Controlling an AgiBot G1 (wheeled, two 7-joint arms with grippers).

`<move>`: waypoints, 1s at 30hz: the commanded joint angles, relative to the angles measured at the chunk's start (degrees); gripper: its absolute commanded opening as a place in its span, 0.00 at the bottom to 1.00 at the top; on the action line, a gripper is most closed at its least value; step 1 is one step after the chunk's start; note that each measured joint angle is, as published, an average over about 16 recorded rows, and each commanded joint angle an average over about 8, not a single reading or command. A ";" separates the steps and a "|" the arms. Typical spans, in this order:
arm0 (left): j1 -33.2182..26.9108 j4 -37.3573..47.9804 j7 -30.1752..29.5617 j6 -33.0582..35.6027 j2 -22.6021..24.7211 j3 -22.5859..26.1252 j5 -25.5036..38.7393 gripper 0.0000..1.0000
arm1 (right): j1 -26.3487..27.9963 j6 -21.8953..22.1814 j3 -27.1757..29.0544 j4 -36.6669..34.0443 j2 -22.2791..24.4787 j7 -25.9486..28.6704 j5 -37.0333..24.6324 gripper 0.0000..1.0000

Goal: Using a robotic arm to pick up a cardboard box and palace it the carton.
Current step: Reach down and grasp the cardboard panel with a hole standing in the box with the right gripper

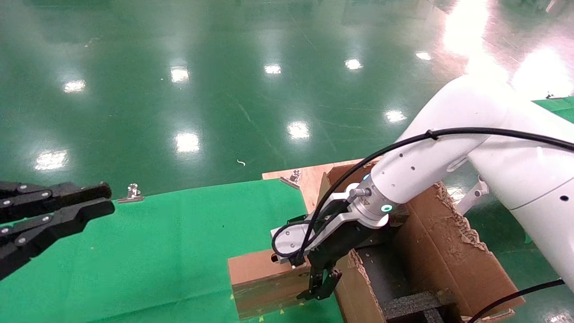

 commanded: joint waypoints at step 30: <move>0.00 0.00 0.00 0.00 0.00 0.00 0.00 1.00 | -0.47 0.05 0.71 0.29 0.35 0.02 0.33 0.00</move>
